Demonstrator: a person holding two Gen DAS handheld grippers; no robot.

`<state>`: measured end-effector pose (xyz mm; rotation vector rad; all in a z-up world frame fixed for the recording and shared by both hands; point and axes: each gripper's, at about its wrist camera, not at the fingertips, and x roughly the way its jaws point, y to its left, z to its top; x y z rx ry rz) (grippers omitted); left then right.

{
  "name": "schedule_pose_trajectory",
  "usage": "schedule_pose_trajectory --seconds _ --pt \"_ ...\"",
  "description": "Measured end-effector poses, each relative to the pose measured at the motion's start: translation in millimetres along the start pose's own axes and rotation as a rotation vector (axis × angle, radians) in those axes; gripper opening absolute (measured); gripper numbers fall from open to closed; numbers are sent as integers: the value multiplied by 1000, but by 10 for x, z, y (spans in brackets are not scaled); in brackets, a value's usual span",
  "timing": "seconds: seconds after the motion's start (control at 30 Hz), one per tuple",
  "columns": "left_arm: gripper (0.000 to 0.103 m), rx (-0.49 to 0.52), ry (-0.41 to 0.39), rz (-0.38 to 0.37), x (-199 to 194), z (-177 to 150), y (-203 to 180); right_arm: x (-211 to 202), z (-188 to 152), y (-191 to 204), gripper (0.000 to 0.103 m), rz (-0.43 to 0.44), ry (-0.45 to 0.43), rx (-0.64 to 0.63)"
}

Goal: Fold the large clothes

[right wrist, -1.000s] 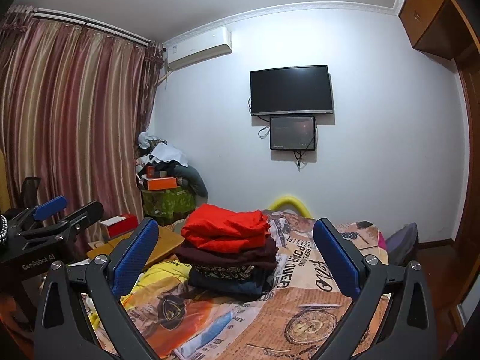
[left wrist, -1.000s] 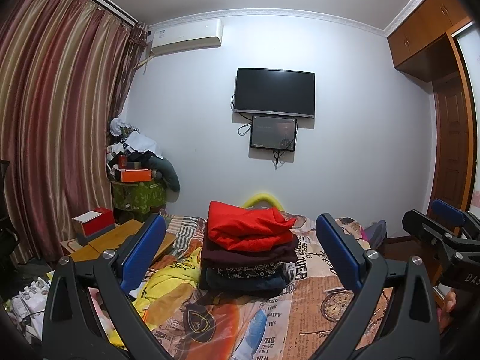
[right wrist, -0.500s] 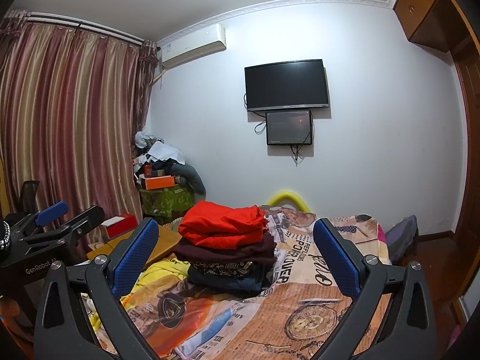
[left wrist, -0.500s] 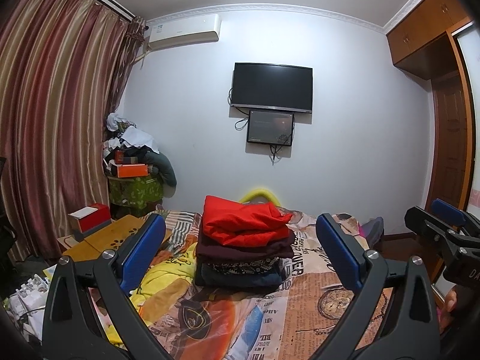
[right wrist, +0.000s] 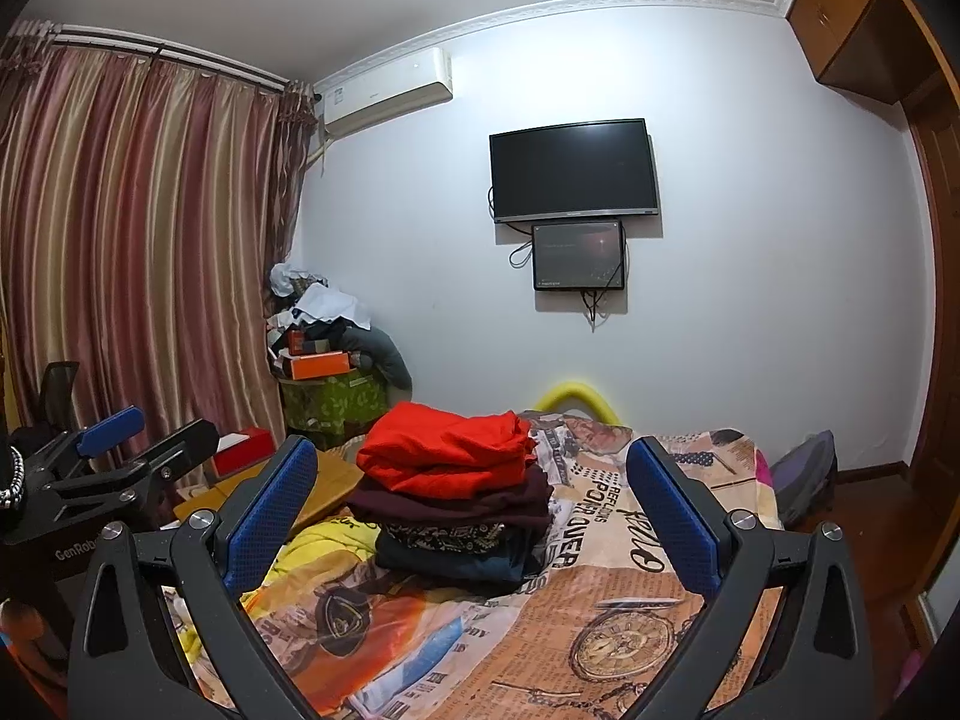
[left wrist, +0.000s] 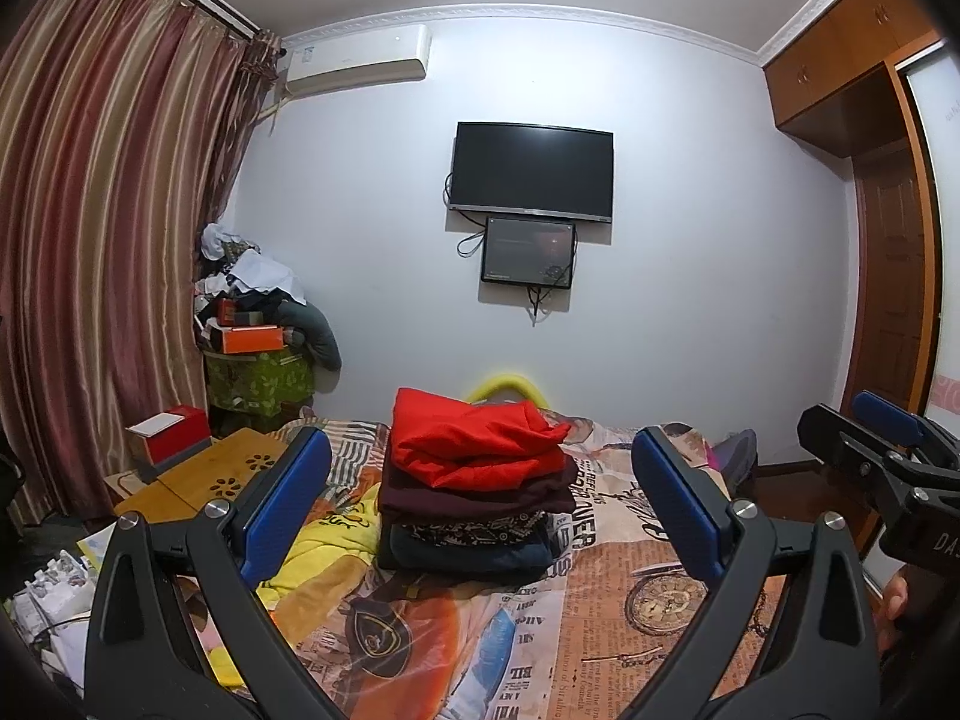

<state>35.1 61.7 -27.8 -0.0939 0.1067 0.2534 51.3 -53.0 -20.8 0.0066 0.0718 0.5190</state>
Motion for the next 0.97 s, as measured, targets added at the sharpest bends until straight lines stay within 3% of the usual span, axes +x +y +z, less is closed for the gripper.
schedule_pose_trajectory --seconds 0.97 --pt "101 4 14 -13 36 11 34 32 -25 -20 102 -11 11 4"
